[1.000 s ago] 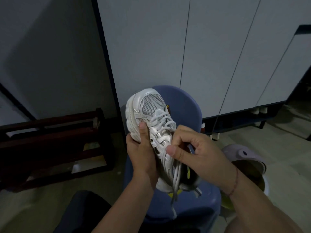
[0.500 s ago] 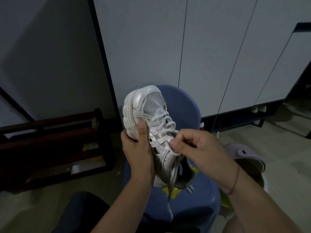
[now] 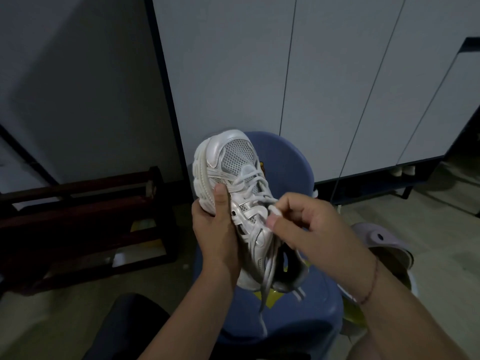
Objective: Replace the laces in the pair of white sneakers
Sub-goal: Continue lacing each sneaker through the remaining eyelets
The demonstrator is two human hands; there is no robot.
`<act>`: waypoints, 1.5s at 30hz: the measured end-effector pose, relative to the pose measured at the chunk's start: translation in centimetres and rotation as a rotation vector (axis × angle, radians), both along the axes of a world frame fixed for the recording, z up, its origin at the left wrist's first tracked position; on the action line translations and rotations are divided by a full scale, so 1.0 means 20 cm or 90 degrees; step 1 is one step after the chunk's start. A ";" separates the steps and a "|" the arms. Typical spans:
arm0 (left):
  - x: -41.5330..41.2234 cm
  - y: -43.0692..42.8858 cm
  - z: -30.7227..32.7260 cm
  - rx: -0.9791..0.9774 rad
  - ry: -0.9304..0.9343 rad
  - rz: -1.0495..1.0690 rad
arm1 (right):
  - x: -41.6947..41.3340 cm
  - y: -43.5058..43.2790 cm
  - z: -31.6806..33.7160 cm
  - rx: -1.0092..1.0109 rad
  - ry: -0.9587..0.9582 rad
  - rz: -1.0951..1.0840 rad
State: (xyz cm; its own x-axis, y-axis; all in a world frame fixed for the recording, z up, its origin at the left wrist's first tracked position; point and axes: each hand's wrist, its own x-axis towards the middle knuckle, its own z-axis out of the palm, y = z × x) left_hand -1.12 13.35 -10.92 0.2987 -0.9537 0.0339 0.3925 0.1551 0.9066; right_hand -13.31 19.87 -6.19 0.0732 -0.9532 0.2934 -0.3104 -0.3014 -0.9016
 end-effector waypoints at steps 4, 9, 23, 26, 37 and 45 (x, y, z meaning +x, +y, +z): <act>0.00 0.01 0.01 -0.028 -0.023 -0.013 | 0.00 0.00 0.00 0.042 0.009 -0.113; -0.01 0.01 0.00 -0.039 -0.043 -0.020 | -0.01 0.00 -0.01 0.004 0.012 -0.136; 0.03 -0.07 0.01 0.036 0.031 -0.157 | -0.08 -0.06 -0.04 -0.060 -0.050 -0.124; 0.03 -0.06 0.01 0.028 0.002 -0.176 | -0.07 -0.07 -0.08 -0.033 -0.005 -0.112; 0.03 -0.06 -0.01 0.151 0.096 -0.295 | -0.04 -0.05 -0.04 0.031 -0.399 0.046; 0.05 -0.07 -0.01 0.067 0.089 -0.277 | -0.06 -0.03 0.01 0.030 -0.112 -0.081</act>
